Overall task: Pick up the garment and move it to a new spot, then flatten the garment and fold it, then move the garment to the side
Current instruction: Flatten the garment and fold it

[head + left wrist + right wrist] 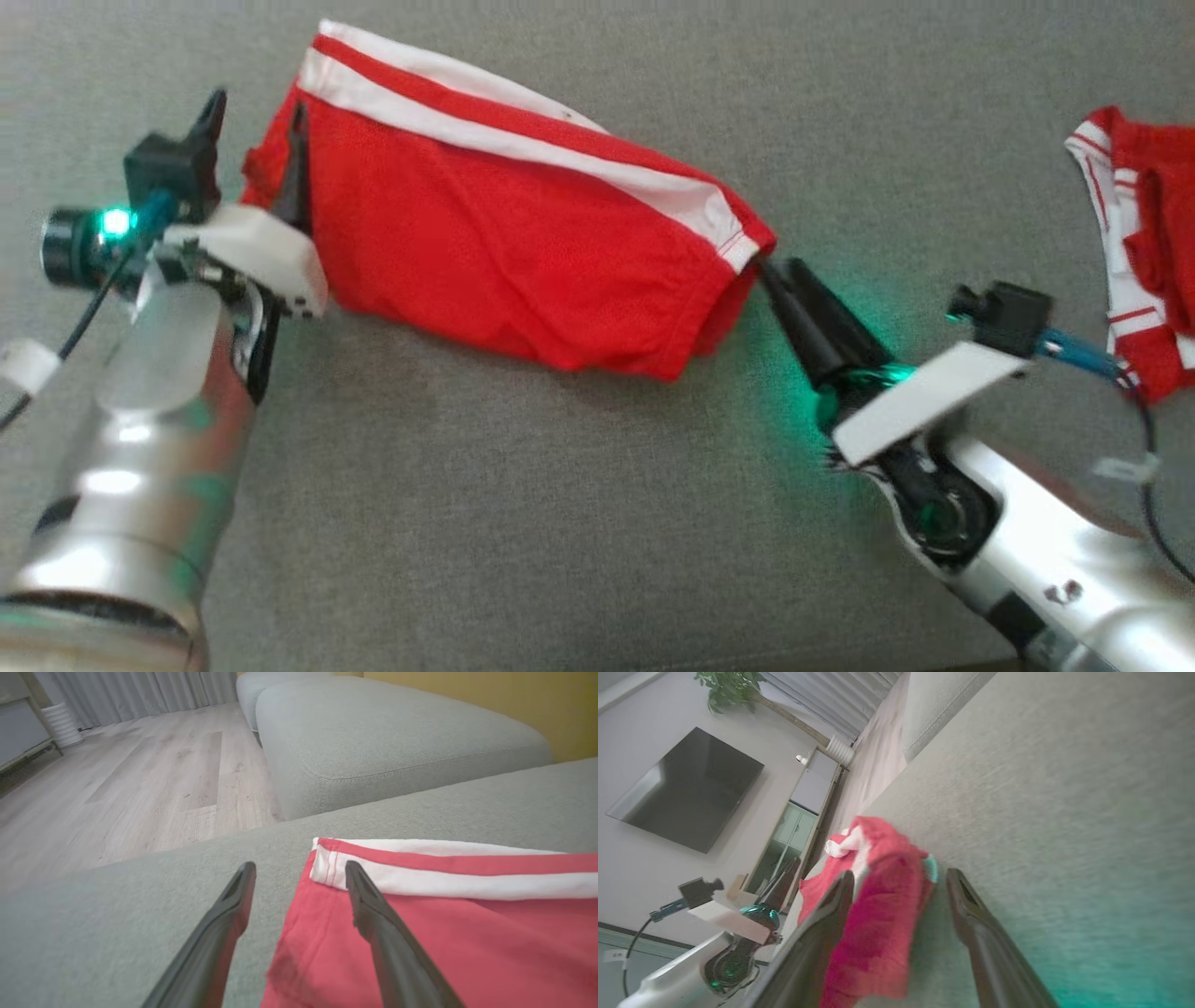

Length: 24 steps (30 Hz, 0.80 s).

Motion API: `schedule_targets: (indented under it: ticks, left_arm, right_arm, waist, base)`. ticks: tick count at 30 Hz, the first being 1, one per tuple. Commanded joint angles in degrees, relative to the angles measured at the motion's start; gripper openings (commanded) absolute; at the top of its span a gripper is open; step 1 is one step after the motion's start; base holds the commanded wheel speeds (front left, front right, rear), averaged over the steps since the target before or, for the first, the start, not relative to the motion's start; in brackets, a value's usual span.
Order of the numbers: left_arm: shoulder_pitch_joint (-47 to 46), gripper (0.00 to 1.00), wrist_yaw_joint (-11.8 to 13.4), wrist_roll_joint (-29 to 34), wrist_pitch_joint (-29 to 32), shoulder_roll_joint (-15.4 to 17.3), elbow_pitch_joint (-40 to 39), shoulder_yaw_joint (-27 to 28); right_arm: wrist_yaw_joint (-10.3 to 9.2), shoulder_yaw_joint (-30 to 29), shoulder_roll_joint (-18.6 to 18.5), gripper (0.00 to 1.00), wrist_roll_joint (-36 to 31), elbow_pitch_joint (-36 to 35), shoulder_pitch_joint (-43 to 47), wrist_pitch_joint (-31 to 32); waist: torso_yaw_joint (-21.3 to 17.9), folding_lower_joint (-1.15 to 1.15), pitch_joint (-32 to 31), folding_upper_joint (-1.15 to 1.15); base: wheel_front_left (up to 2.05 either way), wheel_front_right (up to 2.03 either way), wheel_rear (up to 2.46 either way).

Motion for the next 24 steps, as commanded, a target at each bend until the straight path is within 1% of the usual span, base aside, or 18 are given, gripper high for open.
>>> schedule_targets:
  ticks: [1,3,6,8,11,12,15,18,21,24]
  left_arm:
    - [1.0,1.00,0.8,-1.1,-0.9,1.9,-2.3,2.6]
    - [3.6,1.00,1.5,-2.1,-1.1,1.8,-4.6,4.3]
    - [8.9,1.00,3.1,-2.7,-1.1,1.8,-11.2,7.1]
    - [13.0,1.00,3.7,-2.6,-1.1,1.6,-15.5,9.0]
    - [19.2,1.00,4.2,-1.4,-1.1,0.7,-21.4,10.7]
    - [19.2,1.00,4.2,-1.4,-1.1,0.7,-21.4,10.7]
    - [25.2,1.00,4.5,-0.6,-1.1,-0.7,-26.6,13.0]
    - [31.0,1.00,4.3,0.2,-1.2,-2.4,-30.8,15.2]
    - [35.7,1.00,3.8,0.8,-1.2,-4.1,-34.0,17.5]
    - [39.2,1.00,2.6,1.4,-1.2,-5.6,-35.9,19.4]
  right_arm:
    - [-0.04,-2.0,-2.0,1.00,-2.2,0.6,3.1,-0.7]
    - [-0.04,-5.6,-2.5,1.00,-7.2,2.7,4.3,-0.8]
    - [-0.04,-14.9,-1.1,1.00,-18.6,5.8,6.7,-0.8]
    - [-0.04,-21.8,1.1,1.00,-26.9,7.1,8.9,-0.8]
    - [-0.04,-31.0,5.1,1.00,-40.2,6.9,12.3,-0.8]
    - [-0.04,-31.0,5.1,1.00,-40.2,6.9,12.3,-0.8]
    - [-0.04,-37.9,9.3,1.00,-50.8,5.0,15.9,-0.8]
    - [-0.04,-43.0,13.4,1.00,-58.2,3.3,19.2,-0.8]
    - [-0.04,-46.3,16.2,1.00,-63.6,1.8,21.7,-0.8]
    - [-0.04,-48.4,17.8,1.00,-67.6,0.7,23.8,-0.8]
  waist:
    - [0.7,0.01,-2.4,0.00]
    - [0.9,0.01,-3.8,0.00]
    - [1.2,0.01,-5.7,0.00]
    - [1.5,0.01,-7.1,0.00]
    - [2.1,0.01,-9.0,0.00]
    - [2.1,0.01,-9.0,0.00]
    - [2.8,0.01,-10.7,0.00]
    - [3.5,0.01,-12.1,0.00]
    - [4.1,0.01,-13.0,0.00]
    - [4.5,0.01,-13.4,0.00]
  base:
    - [0.00,0.00,0.00]
    - [0.00,0.00,0.00]
    - [0.00,0.00,0.00]
    - [0.00,0.00,0.00]
    - [0.00,0.00,0.00]
    - [0.00,0.00,0.00]
    - [0.00,0.00,0.00]
    - [0.00,0.00,0.00]
    - [0.00,0.00,0.00]
    - [0.00,0.00,0.00]
